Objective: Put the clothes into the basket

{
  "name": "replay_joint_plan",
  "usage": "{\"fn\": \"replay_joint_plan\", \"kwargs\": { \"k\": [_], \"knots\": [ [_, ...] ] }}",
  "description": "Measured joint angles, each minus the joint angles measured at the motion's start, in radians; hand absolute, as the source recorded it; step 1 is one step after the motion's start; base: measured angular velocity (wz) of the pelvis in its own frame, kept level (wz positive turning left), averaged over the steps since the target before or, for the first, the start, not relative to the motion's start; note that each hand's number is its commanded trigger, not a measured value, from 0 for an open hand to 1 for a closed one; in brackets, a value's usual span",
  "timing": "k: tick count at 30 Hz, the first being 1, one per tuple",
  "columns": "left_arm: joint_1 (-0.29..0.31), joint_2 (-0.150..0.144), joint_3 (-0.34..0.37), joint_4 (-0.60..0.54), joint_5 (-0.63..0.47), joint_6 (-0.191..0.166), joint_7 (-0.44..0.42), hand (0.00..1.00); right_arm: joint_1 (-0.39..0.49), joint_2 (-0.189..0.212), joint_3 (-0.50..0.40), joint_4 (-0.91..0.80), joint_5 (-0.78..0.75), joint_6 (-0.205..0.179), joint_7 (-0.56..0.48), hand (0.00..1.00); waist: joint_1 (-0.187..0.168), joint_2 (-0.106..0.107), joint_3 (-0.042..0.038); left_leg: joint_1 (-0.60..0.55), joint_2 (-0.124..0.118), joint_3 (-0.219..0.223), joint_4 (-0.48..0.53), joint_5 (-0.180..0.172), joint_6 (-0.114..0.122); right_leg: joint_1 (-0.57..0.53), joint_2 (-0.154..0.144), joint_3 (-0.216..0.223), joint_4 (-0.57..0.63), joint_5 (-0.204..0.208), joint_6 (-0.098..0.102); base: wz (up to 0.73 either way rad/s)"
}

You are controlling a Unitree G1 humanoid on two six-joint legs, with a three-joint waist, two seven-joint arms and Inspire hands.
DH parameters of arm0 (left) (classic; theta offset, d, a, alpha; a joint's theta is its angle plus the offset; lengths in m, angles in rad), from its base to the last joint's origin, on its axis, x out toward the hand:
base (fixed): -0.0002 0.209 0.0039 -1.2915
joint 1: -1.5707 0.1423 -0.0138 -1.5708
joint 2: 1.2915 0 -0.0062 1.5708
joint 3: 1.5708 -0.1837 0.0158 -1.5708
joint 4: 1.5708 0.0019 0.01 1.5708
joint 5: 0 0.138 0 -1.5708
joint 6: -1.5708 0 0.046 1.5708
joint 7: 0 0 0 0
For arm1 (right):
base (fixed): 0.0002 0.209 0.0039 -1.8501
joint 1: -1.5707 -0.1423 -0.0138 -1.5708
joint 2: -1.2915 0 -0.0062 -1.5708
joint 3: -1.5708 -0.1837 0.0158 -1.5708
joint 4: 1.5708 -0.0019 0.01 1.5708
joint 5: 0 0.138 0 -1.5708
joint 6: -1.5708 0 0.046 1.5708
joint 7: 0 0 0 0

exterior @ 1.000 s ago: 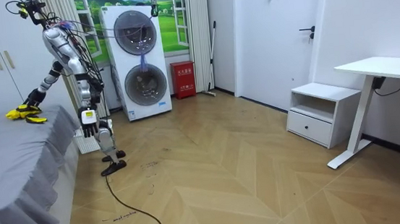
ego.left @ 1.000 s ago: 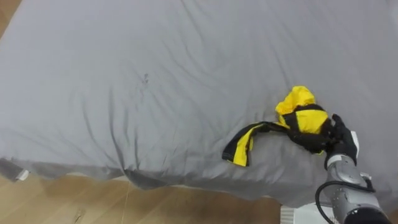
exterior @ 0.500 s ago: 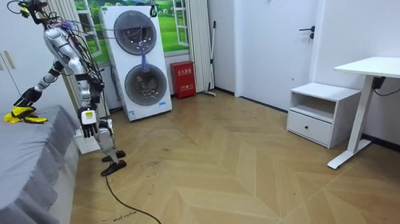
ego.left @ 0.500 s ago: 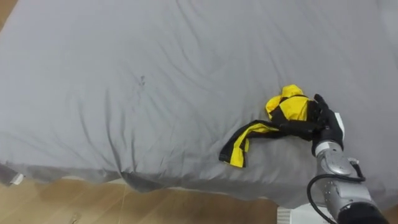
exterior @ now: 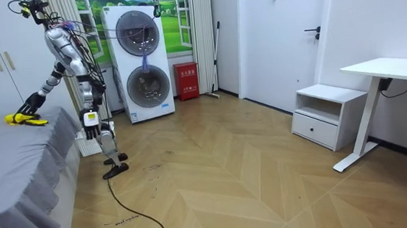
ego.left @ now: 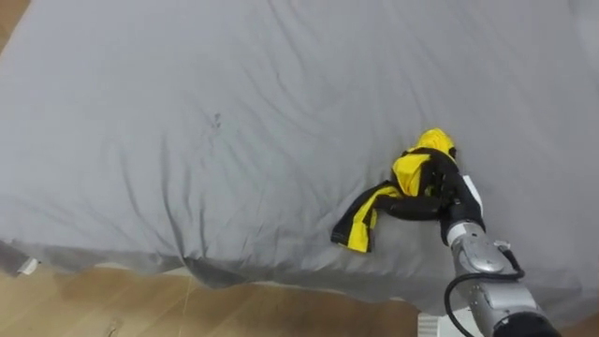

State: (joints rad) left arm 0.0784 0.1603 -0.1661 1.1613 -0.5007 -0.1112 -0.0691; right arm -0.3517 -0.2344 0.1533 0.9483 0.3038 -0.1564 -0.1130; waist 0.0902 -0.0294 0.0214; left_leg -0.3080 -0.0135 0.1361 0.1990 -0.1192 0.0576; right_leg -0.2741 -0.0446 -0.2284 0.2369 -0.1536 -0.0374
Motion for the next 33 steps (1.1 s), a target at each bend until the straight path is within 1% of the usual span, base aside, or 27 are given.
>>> {"fn": "replay_joint_plan", "kwargs": {
  "k": [3,6,7,8,9,11,15,17,19,21,24,25,26,29,33],
  "knots": [
    [-0.001,0.0,0.003,0.0,0.001,0.002,0.001,0.0,-0.002,-0.005,0.0,0.08,0.003,-0.026,0.0,0.0,0.001,0.005,-0.0001,-0.001,0.0,-0.003,0.0,0.002,0.0,0.001,-0.001,-0.006,0.0,0.0,0.0,0.04],
    [-0.001,0.0,0.004,0.0,0.001,0.004,0.001,0.0,-0.002,-0.016,-0.007,0.116,0.004,-0.031,0.001,0.0,0.0,0.009,-0.0002,-0.002,0.0,-0.005,0.0,0.003,-0.001,0.003,-0.001,-0.009,0.0,0.0,0.0,0.01],
    [-0.001,0.0,0.004,-0.001,0.001,0.004,0.001,0.0,-0.005,-0.028,-0.011,0.129,0.006,-0.031,0.005,0.35,0.001,0.01,-0.0004,-0.003,0.0,-0.006,0.0,0.003,-0.001,0.001,-0.001,-0.011,0.0,0.0,0.0,0.04],
    [-0.001,0.0,0.004,-0.001,0.001,0.004,0.001,0.0,-0.012,-0.04,-0.012,0.149,0.007,-0.032,0.006,0.59,0.002,0.011,-0.0004,-0.005,0.0,-0.008,0.0,0.004,-0.001,0.0,-0.002,-0.014,0.0,0.0,0.0,0.06],
    [-0.001,0.0,0.004,-0.001,0.001,0.004,0.0,0.0,-0.014,-0.046,-0.016,0.157,0.006,-0.032,0.007,1.0,0.002,0.012,-0.0005,-0.006,-0.001,-0.011,0.0,0.004,-0.001,0.0,-0.002,-0.016,-0.001,0.0,0.0,0.08],
    [-0.001,0.0,0.007,-0.003,0.0,0.003,0.0,0.0,-0.021,-0.07,-0.04,0.188,0.007,-0.031,0.006,1.0,0.006,0.013,-0.0008,-0.017,-0.002,-0.017,0.0,0.007,-0.001,-0.009,-0.004,-0.023,-0.001,0.0,0.0,0.08],
    [-0.001,0.002,0.008,-0.006,-0.003,0.003,0.0,0.0,-0.03,-0.096,-0.099,0.225,0.025,-0.026,0.0,1.0,0.009,0.015,-0.0008,-0.032,-0.004,-0.026,0.003,0.007,-0.001,-0.021,-0.004,-0.029,-0.001,0.0,0.0,0.06],
    [-0.001,0.003,0.023,-0.006,-0.003,0.003,0.0,0.0,-0.034,-0.125,-0.143,0.251,0.044,-0.013,-0.002,1.0,0.013,0.019,-0.0016,-0.048,-0.004,-0.032,0.003,0.008,-0.002,-0.033,-0.006,-0.039,0.0,0.0,0.0,0.09],
    [-0.001,0.004,0.036,-0.006,-0.002,0.004,0.0,0.0,-0.041,-0.142,-0.165,0.276,0.045,0.005,-0.014,1.0,0.023,0.02,-0.0012,-0.06,-0.004,-0.031,0.003,0.009,-0.002,-0.047,-0.006,-0.04,0.001,0.0,0.0,0.0],
    [-0.001,0.004,0.044,-0.005,-0.001,0.006,0.0,0.0,-0.042,-0.148,-0.178,0.298,0.047,0.006,-0.025,1.0,0.027,0.021,-0.0008,-0.068,-0.004,-0.031,0.003,0.009,-0.002,-0.055,-0.006,-0.041,0.001,0.0,0.0,0.0],
    [-0.001,0.004,0.046,-0.005,0.0,0.009,0.0,0.0,-0.054,-0.149,-0.19,0.323,0.049,0.011,-0.039,1.0,0.028,0.029,0.0044,-0.074,-0.004,-0.031,0.002,0.009,-0.002,-0.062,-0.006,-0.04,0.002,0.0,0.0,-0.01],
    [-0.001,0.006,0.046,-0.005,0.0,0.009,0.0,0.0,-0.067,-0.15,-0.195,0.335,0.05,0.025,-0.04,1.0,0.029,0.032,0.0052,-0.083,-0.004,-0.027,0.002,0.009,-0.002,-0.072,-0.006,-0.035,0.002,0.0,0.0,-0.08],
    [-0.001,0.008,0.046,-0.006,0.0,0.009,-0.001,0.0,-0.076,-0.152,-0.196,0.336,0.057,0.03,-0.04,1.0,0.028,0.033,0.0059,-0.096,-0.004,-0.024,0.004,0.01,-0.001,-0.086,-0.006,-0.032,0.004,0.0,0.0,-0.09],
    [-0.001,0.01,0.046,-0.01,-0.001,0.009,-0.001,0.0,-0.095,-0.157,-0.196,0.338,0.081,0.044,-0.039,1.0,0.028,0.035,0.0063,-0.112,-0.003,-0.011,0.004,0.012,-0.001,-0.116,-0.007,-0.022,0.019,0.0,0.0,-0.11],
    [-0.001,0.014,0.045,-0.01,-0.001,0.009,-0.002,0.0,-0.109,-0.16,-0.196,0.338,0.084,0.048,-0.036,1.0,0.027,0.034,0.0071,-0.116,-0.002,-0.001,0.003,0.012,-0.001,-0.125,-0.009,-0.019,0.022,0.0,0.0,-0.08]
  ]
}}
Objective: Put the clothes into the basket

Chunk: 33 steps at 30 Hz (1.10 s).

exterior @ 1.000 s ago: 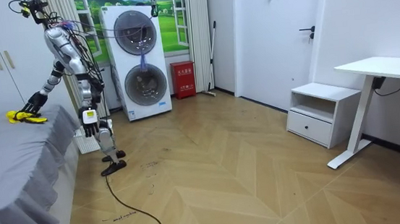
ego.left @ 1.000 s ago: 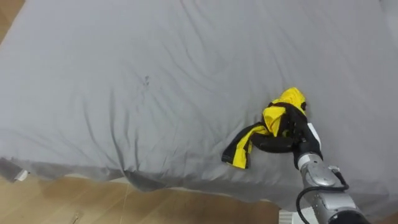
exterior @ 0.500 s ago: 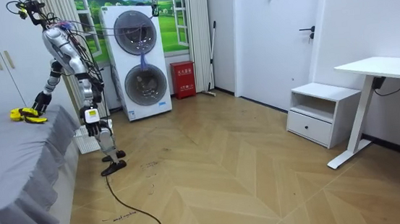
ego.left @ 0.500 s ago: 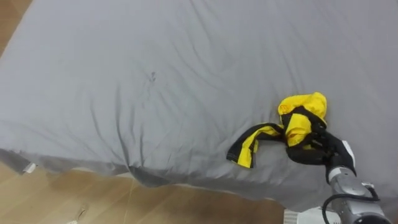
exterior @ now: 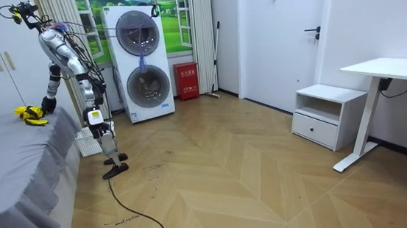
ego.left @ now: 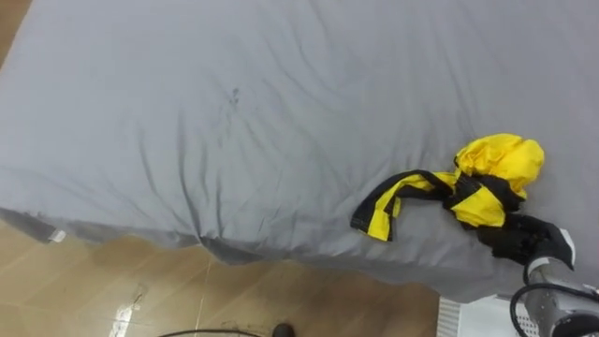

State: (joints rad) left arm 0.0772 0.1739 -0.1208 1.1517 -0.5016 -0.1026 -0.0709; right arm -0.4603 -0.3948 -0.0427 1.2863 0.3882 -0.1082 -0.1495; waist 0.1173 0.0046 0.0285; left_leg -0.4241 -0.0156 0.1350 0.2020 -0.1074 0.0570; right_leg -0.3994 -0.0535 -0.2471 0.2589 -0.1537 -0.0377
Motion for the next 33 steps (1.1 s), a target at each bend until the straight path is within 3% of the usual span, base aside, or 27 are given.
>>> {"fn": "replay_joint_plan", "kwargs": {
  "k": [3,5,11,18,23,28,33],
  "knots": [
    [0.0,0.002,-0.001,0.0,-0.008,0.0,0.0,0.0,0.0,-0.003,0.0,-0.001,0.003,0.001,0.001,1.0,-0.001,-0.002,0.0031,0.0,0.0,0.002,0.0,0.0,0.001,0.0,-0.001,0.0,0.0,0.0,0.0,0.0],
    [0.0,0.004,-0.001,-0.001,-0.02,0.0,0.001,0.0,-0.002,-0.007,0.001,-0.001,0.009,0.001,0.006,1.0,0.0,-0.005,0.0105,-0.003,0.0,0.004,0.001,0.001,0.002,-0.004,-0.001,0.0,0.002,0.0,0.0,0.0],
    [0.007,0.025,-0.004,0.0,-0.032,0.005,0.001,0.0,-0.022,-0.038,0.004,-0.007,0.036,0.017,0.033,1.0,-0.001,-0.012,0.0153,-0.025,0.0,0.016,-0.001,0.001,0.002,-0.038,-0.003,0.014,0.014,-0.002,-0.002,-0.06],
    [0.012,0.028,-0.003,0.009,-0.026,0.005,0.001,0.0,0.001,-0.039,0.006,-0.111,0.044,0.018,0.041,1.0,-0.009,-0.015,0.0143,-0.022,0.001,0.019,0.0,0.001,0.002,-0.038,-0.001,0.027,0.017,-0.002,-0.002,-0.02],
    [0.009,0.029,0.002,0.011,-0.024,0.0,0.002,0.0,0.106,-0.028,0.027,-0.279,0.062,0.008,0.054,1.0,-0.026,-0.034,0.0143,0.037,0.001,0.017,-0.001,0.001,0.002,0.034,0.001,0.021,-0.003,-0.002,-0.002,0.04],
    [0.011,0.038,0.041,0.015,0.037,-0.005,0.003,0.0,0.212,0.008,0.019,-0.472,0.07,0.006,0.07,1.0,-0.062,-0.062,0.0027,0.115,-0.001,0.025,-0.006,0.001,0.002,0.12,0.003,0.023,-0.031,-0.001,0.0,0.0],
    [0.016,0.032,0.043,0.013,0.039,-0.006,0.02,0.0,0.354,0.013,0.004,-0.732,0.078,0.013,0.079,1.0,-0.102,-0.07,-0.0062,0.228,-0.007,0.028,-0.029,0.001,0.002,0.235,0.004,0.034,-0.059,-0.004,0.009,-0.01]
  ]
}}
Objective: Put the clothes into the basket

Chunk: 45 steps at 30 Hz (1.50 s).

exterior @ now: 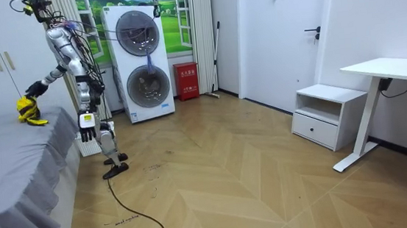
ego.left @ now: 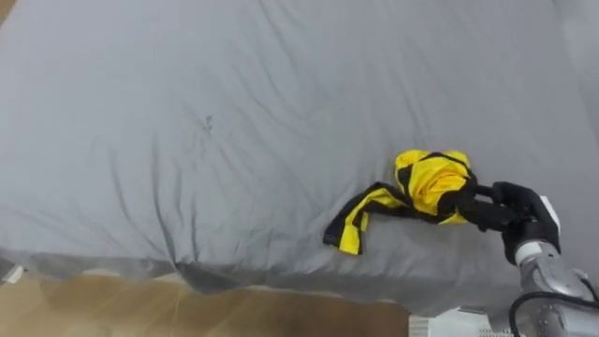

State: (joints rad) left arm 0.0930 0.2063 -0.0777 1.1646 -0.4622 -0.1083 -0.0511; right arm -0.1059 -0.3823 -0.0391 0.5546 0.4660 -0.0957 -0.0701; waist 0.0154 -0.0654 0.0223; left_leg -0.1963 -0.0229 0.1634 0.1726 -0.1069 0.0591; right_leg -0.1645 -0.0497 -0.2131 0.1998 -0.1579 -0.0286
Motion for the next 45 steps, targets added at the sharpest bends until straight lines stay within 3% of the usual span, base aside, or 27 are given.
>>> {"fn": "replay_joint_plan", "kwargs": {
  "k": [2,5,9,11,17,24,26,28,31,36,40,45],
  "knots": [
    [0.02,-0.006,0.009,-0.006,0.027,0.002,0.002,0.0,0.057,0.0,-0.019,-0.106,-0.005,0.002,-0.003,1.0,-0.015,-0.002,-0.0047,0.072,-0.001,0.002,-0.026,-0.004,-0.005,0.062,0.005,0.017,-0.017,-0.002,0.003,-0.2],
    [0.039,-0.008,0.046,-0.004,0.065,0.014,0.005,0.0,0.104,0.001,-0.032,-0.191,-0.006,0.007,-0.002,1.0,-0.05,-0.006,-0.0218,0.139,0.009,0.017,-0.03,-0.032,-0.01,0.117,0.017,0.033,-0.032,-0.007,0.006,-0.18],
    [0.051,-0.017,0.075,-0.009,0.084,0.028,0.018,0.0,0.119,0.001,-0.094,-0.293,0.01,0.033,-0.01,1.0,-0.069,-0.007,-0.0253,0.193,0.017,0.053,-0.03,-0.051,-0.011,0.151,0.025,0.077,-0.031,-0.009,0.006,-0.38],
    [0.05,-0.018,0.075,-0.013,0.084,0.042,0.023,0.0,0.127,0.001,-0.128,-0.339,0.021,0.033,-0.021,1.0,-0.103,-0.009,-0.0276,0.211,0.017,0.061,-0.031,-0.055,-0.011,0.164,0.026,0.086,-0.03,-0.008,0.007,-0.14],
    [0.046,-0.02,0.115,-0.033,0.131,0.058,0.029,0.0,0.189,0.001,-0.247,-0.395,-0.01,0.035,-0.027,1.0,-0.135,-0.004,-0.0271,0.248,0.029,0.132,-0.043,-0.07,-0.015,0.168,0.046,0.152,-0.028,-0.005,0.008,-0.32],
    [0.054,-0.02,0.115,-0.052,0.158,0.068,0.044,0.0,0.25,0.019,-0.27,-0.418,-0.027,0.08,-0.039,1.0,-0.161,0.005,-0.0225,0.291,0.056,0.241,-0.044,-0.102,-0.035,0.165,0.08,0.244,-0.018,0.001,0.0,-0.52],
    [0.055,-0.02,0.115,-0.052,0.164,0.069,0.044,0.0,0.25,0.02,-0.271,-0.418,-0.027,0.096,-0.04,1.0,-0.182,0.008,-0.0205,0.296,0.063,0.27,-0.044,-0.11,-0.041,0.156,0.09,0.273,-0.013,0.001,-0.001,-0.4],
    [0.054,-0.022,0.114,-0.051,0.178,0.076,0.045,0.0,0.255,0.02,-0.281,-0.418,-0.027,0.098,-0.04,1.0,-0.204,0.008,-0.02,0.299,0.065,0.289,-0.044,-0.113,-0.045,0.15,0.098,0.295,-0.012,0.002,-0.003,-0.37],
    [0.07,-0.027,0.114,-0.044,0.197,0.081,0.048,0.0,0.286,0.023,-0.308,-0.415,-0.03,0.098,-0.035,1.0,-0.204,0.011,-0.0192,0.315,0.07,0.332,-0.043,-0.123,-0.055,0.148,0.115,0.347,-0.012,0.005,-0.007,-0.48],
    [0.078,-0.026,0.114,-0.043,0.197,0.097,0.047,0.0,0.336,0.042,-0.318,-0.415,-0.032,0.098,-0.014,1.0,-0.212,0.016,-0.0168,0.311,0.08,0.353,-0.035,-0.128,-0.063,0.123,0.128,0.407,-0.01,0.009,-0.013,-0.4],
    [0.078,-0.025,0.107,-0.043,0.222,0.131,0.039,0.0,0.349,0.047,-0.317,-0.408,-0.03,0.098,0.011,1.0,-0.231,0.033,-0.0128,0.296,0.081,0.355,-0.014,-0.128,-0.063,0.103,0.136,0.444,0.005,0.01,-0.014,-0.27],
    [0.065,-0.02,0.072,-0.045,0.218,0.14,0.037,0.0,0.333,0.072,-0.317,-0.327,-0.041,0.097,0.03,1.0,-0.258,0.056,-0.0174,0.215,0.084,0.356,0.029,-0.128,-0.063,0.022,0.136,0.459,0.033,0.014,-0.012,-0.12]
  ]
}}
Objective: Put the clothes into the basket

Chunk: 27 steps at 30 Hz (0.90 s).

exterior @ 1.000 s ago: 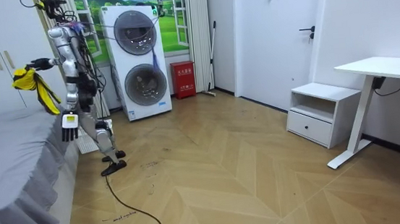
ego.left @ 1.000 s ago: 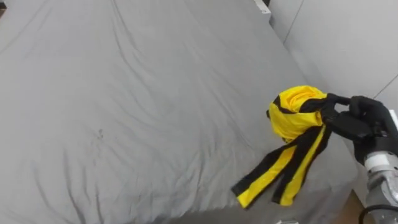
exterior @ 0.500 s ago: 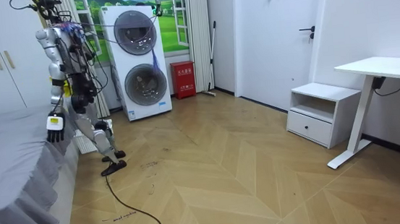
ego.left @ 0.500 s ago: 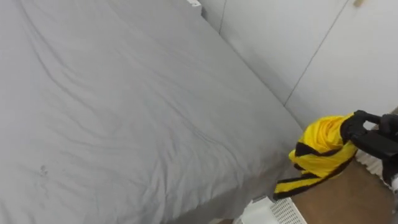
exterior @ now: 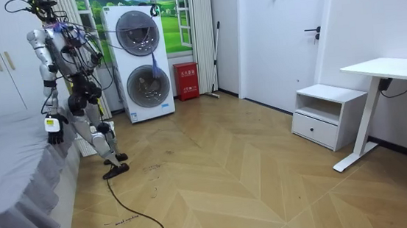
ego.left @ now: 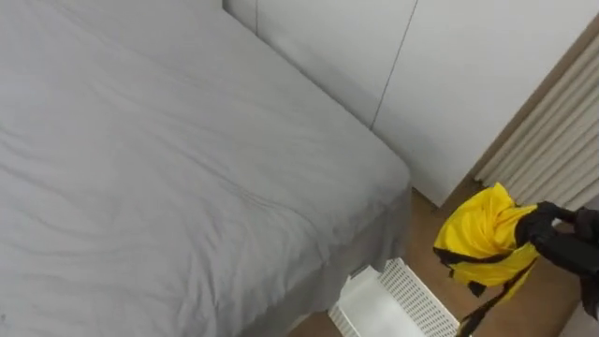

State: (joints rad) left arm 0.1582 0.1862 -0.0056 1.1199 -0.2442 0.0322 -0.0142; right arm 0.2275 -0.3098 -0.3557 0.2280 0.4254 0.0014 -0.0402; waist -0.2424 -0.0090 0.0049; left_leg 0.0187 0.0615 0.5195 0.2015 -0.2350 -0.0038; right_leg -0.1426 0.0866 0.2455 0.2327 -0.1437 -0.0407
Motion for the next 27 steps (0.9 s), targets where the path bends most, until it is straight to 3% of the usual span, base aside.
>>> {"fn": "replay_joint_plan", "kwargs": {
  "k": [3,8,12,14,15,16,17,22,27],
  "knots": [
    [-0.026,0.0,-0.019,0.003,-0.005,0.012,0.0,0.0,-0.058,0.0,0.0,0.125,0.003,0.001,-0.001,1.0,-0.002,0.022,0.0,-0.058,-0.001,0.002,0.007,0.0,0.0,-0.074,0.002,0.02,0.041,0.001,0.002,-0.21],
    [-0.082,0.0,-0.043,0.039,-0.01,-0.017,-0.014,0.0,-0.169,-0.005,0.004,0.298,-0.001,-0.002,-0.005,1.0,0.001,0.059,0.0036,-0.167,-0.003,-0.001,0.033,-0.001,0.003,-0.208,0.005,0.023,0.115,0.001,0.005,-0.05],
    [-0.098,0.002,-0.066,0.046,-0.029,-0.043,-0.023,0.0,-0.258,-0.019,0.024,0.429,0.003,-0.026,-0.024,1.0,0.005,0.08,0.0067,-0.22,-0.004,-0.003,0.038,0.001,0.008,-0.267,0.003,0.008,0.129,0.003,0.007,0.11],
    [-0.107,0.005,-0.079,0.049,-0.036,-0.05,-0.028,0.0,-0.306,-0.038,0.051,0.506,0.023,-0.036,-0.046,1.0,0.02,0.095,0.0047,-0.269,-0.006,-0.009,0.042,0.016,0.029,-0.315,-0.003,-0.001,0.131,0.014,0.01,0.12],
    [-0.111,0.006,-0.086,0.049,-0.039,-0.05,-0.029,0.0,-0.312,-0.045,0.062,0.518,0.03,-0.036,-0.051,0.77,0.027,0.098,0.0044,-0.282,-0.006,-0.01,0.045,0.018,0.032,-0.327,-0.004,-0.002,0.132,0.017,0.01,0.13],
    [-0.115,0.008,-0.098,0.05,-0.04,-0.05,-0.032,0.0,-0.327,-0.05,0.08,0.541,0.038,-0.037,-0.059,0.22,0.037,0.105,0.0036,-0.306,-0.006,-0.015,0.053,0.022,0.034,-0.347,-0.006,-0.006,0.136,0.021,0.01,0.12],
    [-0.118,0.011,-0.101,0.058,-0.042,-0.05,-0.035,0.0,-0.351,-0.05,0.1,0.576,0.041,-0.038,-0.069,0.0,0.042,0.106,0.0041,-0.321,-0.007,-0.019,0.058,0.024,0.035,-0.365,-0.008,-0.01,0.146,0.021,0.01,0.15],
    [-0.15,0.019,-0.164,0.079,-0.061,-0.05,-0.034,0.0,-0.42,-0.05,0.159,0.732,0.09,-0.058,-0.08,0.0,0.067,0.11,0.0054,-0.363,-0.014,-0.057,0.058,0.043,0.038,-0.396,-0.023,-0.046,0.152,0.023,0.006,0.25],
    [-0.179,0.02,-0.185,0.077,-0.081,-0.065,-0.031,0.0,-0.422,-0.05,0.187,0.785,0.172,-0.062,-0.076,0.0,0.085,0.106,0.0083,-0.399,-0.023,-0.091,0.057,0.055,0.044,-0.424,-0.047,-0.091,0.167,0.011,0.004,0.3]
  ]
}}
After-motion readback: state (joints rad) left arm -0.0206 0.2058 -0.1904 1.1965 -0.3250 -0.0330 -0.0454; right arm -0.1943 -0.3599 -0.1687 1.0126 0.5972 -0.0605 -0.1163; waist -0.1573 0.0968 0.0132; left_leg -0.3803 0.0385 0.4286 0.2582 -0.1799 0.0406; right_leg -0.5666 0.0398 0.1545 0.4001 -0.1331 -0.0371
